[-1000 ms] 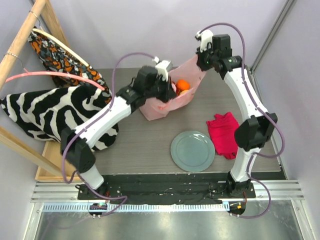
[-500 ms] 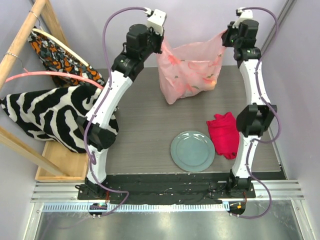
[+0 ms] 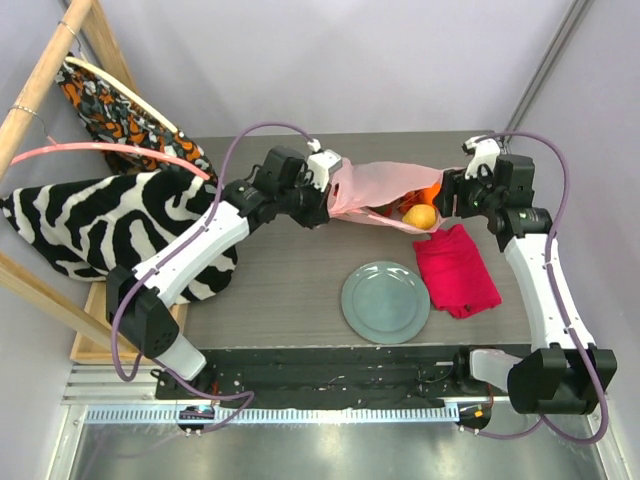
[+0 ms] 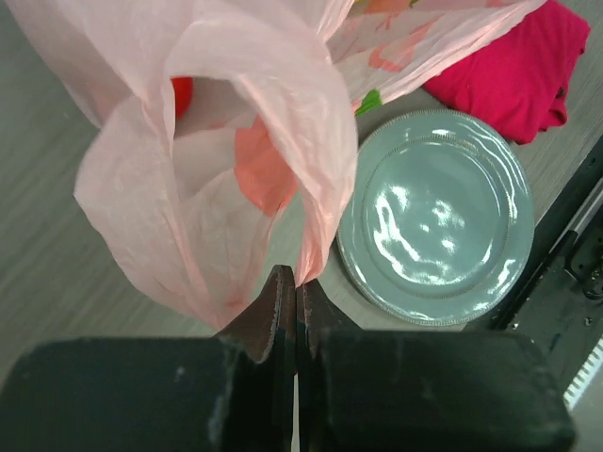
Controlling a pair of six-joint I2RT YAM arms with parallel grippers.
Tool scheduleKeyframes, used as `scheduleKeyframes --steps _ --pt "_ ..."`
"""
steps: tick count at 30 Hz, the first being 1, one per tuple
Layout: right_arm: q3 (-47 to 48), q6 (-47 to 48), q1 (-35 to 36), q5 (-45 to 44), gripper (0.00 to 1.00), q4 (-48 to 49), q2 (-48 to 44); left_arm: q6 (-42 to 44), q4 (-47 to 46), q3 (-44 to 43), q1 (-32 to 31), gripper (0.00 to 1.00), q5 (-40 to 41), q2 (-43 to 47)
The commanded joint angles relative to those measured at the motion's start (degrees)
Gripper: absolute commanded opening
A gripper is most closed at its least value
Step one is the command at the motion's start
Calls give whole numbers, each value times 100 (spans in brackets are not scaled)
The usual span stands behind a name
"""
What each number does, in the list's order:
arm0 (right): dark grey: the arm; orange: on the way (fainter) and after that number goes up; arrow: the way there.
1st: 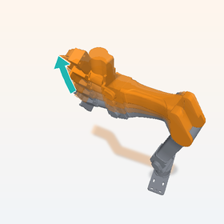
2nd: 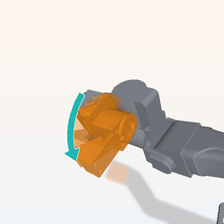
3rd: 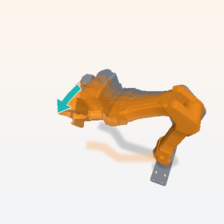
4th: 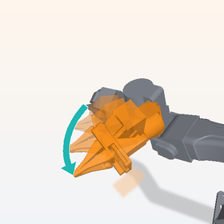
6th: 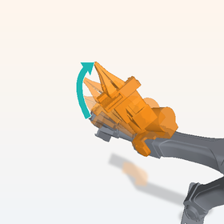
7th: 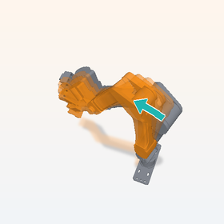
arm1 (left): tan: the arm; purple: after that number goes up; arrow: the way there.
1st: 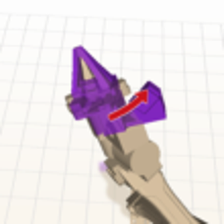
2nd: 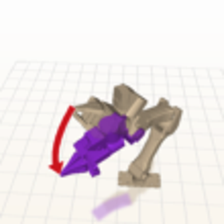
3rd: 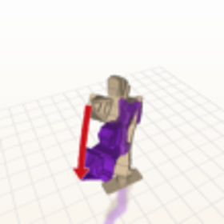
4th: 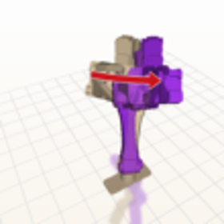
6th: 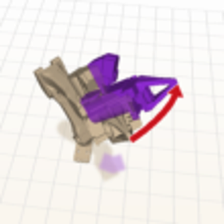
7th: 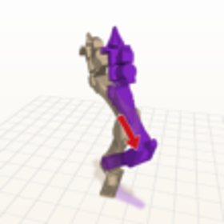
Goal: Take the fake fruits out of the plastic bag
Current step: Adjust the plastic bag at the center of the board.
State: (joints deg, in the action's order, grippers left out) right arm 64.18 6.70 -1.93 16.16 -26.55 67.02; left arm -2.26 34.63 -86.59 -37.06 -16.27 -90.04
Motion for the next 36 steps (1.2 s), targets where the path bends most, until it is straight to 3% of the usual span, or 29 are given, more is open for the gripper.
scheduleKeyframes --steps 1,5,8,11,13,20,26,29,33,36 --pt "1103 550 175 765 70 -614 -435 -705 -317 -60 41 0 -113 277" --pt "1825 780 702 994 73 -922 -533 -1143 -413 -200 41 0 -87 250" --pt "1923 1025 1545 635 74 -976 -471 -1355 -396 -280 41 0 -104 268" --pt "1800 1167 2152 441 60 -914 -235 -1558 -387 -341 50 0 -235 338" --pt "1765 1237 2363 414 46 -923 152 -1680 -413 -359 58 0 -306 391" --pt "1650 1123 2523 -411 24 -360 1101 -1988 -510 -508 295 0 -473 470" --pt "1615 1491 2549 -1395 15 -272 1611 -2287 -695 -447 629 0 -763 549" --pt "1291 1807 2558 -1467 13 -237 1700 -2401 -879 -342 691 0 -930 575" --pt "256 1528 3040 -1248 13 -578 1421 -2428 -932 -210 735 0 -966 645" --pt "-159 1422 3551 -1579 13 -432 1085 -2411 -950 -104 814 0 -966 742"
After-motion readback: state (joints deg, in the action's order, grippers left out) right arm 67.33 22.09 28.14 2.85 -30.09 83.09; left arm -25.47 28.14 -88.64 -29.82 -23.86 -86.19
